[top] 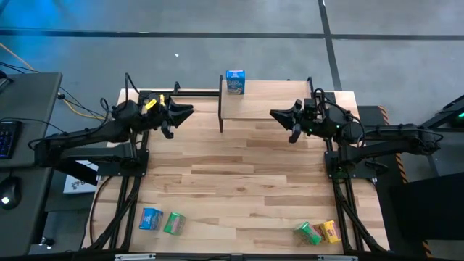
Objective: Stack cereal on shelf
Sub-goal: Put the blue cereal box on the shelf
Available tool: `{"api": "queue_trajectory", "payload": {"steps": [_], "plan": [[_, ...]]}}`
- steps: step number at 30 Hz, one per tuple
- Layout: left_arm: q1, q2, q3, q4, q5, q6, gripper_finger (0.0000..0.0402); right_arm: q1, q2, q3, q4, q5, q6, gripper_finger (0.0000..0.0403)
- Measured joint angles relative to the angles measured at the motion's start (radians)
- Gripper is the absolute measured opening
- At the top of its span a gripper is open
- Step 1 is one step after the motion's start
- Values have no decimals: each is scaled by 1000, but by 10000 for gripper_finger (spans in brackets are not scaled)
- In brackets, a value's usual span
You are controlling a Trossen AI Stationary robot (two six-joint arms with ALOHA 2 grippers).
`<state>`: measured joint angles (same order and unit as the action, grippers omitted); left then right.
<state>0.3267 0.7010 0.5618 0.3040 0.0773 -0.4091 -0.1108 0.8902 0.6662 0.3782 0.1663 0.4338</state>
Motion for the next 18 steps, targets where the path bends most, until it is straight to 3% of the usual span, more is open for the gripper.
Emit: {"api": "queue_trajectory", "payload": {"steps": [4,9,18], "plan": [[0,20,109,-187,16,26,200,0,0,0,0,3,-24,0],[0,22,179,-221,17,43,268,0,0,0,0,3,-14,0],[0,0,185,-205,-11,75,289,0,0,1,0,72,86,0]]}}
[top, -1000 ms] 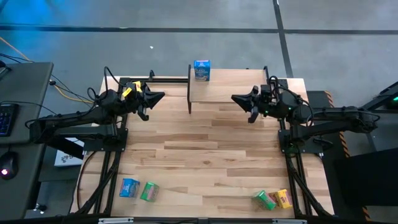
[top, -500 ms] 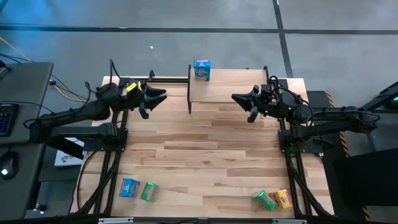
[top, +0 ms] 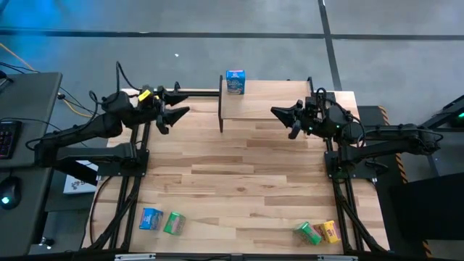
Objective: Stack cereal on shelf
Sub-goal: Put the blue cereal box on the shelf
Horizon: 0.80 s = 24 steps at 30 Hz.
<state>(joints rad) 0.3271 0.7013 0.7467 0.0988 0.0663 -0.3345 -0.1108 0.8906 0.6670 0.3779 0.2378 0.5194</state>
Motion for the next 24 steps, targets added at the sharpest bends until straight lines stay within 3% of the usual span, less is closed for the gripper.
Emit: {"api": "queue_trajectory", "payload": {"steps": [5,12,17,24], "plan": [[0,-1,2,-92,38,-99,289,0,0,0,0,54,4,0],[-67,119,200,-837,154,-201,289,0,0,0,0,77,60,0],[-261,167,257,-1200,93,-384,289,0,0,0,-12,76,14,0],[-622,189,256,-1283,-109,-964,289,0,0,1,-113,73,4,0]]}}
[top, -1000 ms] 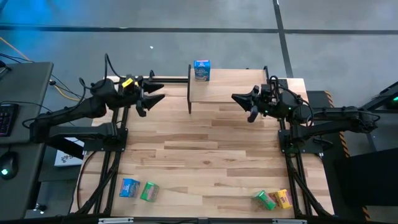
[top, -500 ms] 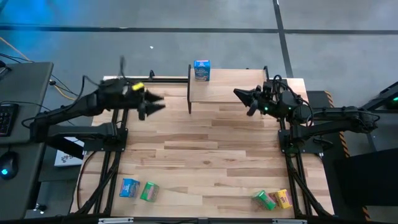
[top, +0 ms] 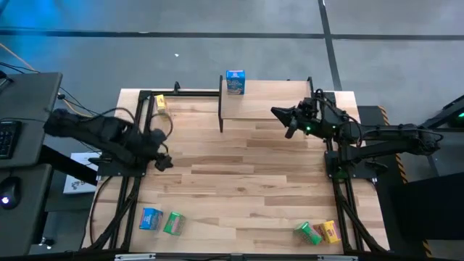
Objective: Stack cereal on shelf
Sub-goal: Put the blue cereal box on the shelf
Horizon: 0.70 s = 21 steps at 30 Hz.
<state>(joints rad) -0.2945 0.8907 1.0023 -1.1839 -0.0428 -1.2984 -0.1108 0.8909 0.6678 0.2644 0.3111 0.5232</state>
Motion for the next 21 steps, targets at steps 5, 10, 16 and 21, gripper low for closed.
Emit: {"api": "queue_trajectory", "payload": {"steps": [5,10,16,21], "plan": [[-229,101,0,0,-8,-357,289,0,0,0,-110,-6,23,0],[-421,242,47,-31,16,-650,289,0,0,0,-194,-40,32,0],[-578,400,151,-59,16,-905,289,0,0,0,-256,-50,19,0],[-663,500,186,-100,79,-1060,289,0,0,0,-276,-50,37,0]]}}
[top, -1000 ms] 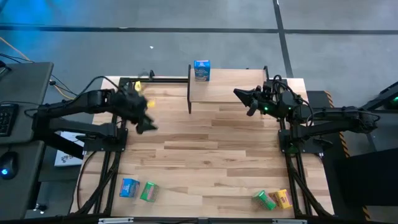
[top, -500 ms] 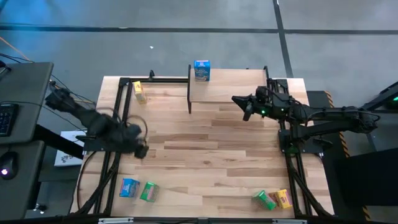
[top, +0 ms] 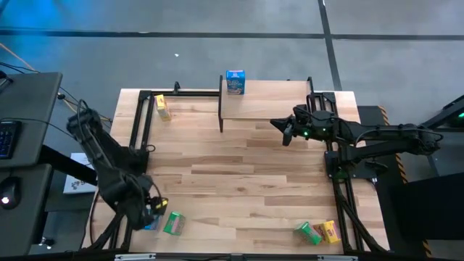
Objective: Stack cereal on shelf
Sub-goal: Put the blue cereal box on the shelf
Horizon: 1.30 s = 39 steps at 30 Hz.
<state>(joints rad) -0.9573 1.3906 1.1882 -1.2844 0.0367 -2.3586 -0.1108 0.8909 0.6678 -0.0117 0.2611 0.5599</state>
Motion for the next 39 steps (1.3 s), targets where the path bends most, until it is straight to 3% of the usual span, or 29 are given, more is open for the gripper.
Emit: {"api": "queue_trajectory", "payload": {"steps": [5,15,39], "plan": [[-52,55,0,11,71,-46,289,0,0,0,-1,0,10,0],[-55,55,1,48,-17,-29,289,0,0,0,-1,0,9,0],[-55,113,2,73,-4,-22,289,0,0,0,-3,0,24,0]]}}
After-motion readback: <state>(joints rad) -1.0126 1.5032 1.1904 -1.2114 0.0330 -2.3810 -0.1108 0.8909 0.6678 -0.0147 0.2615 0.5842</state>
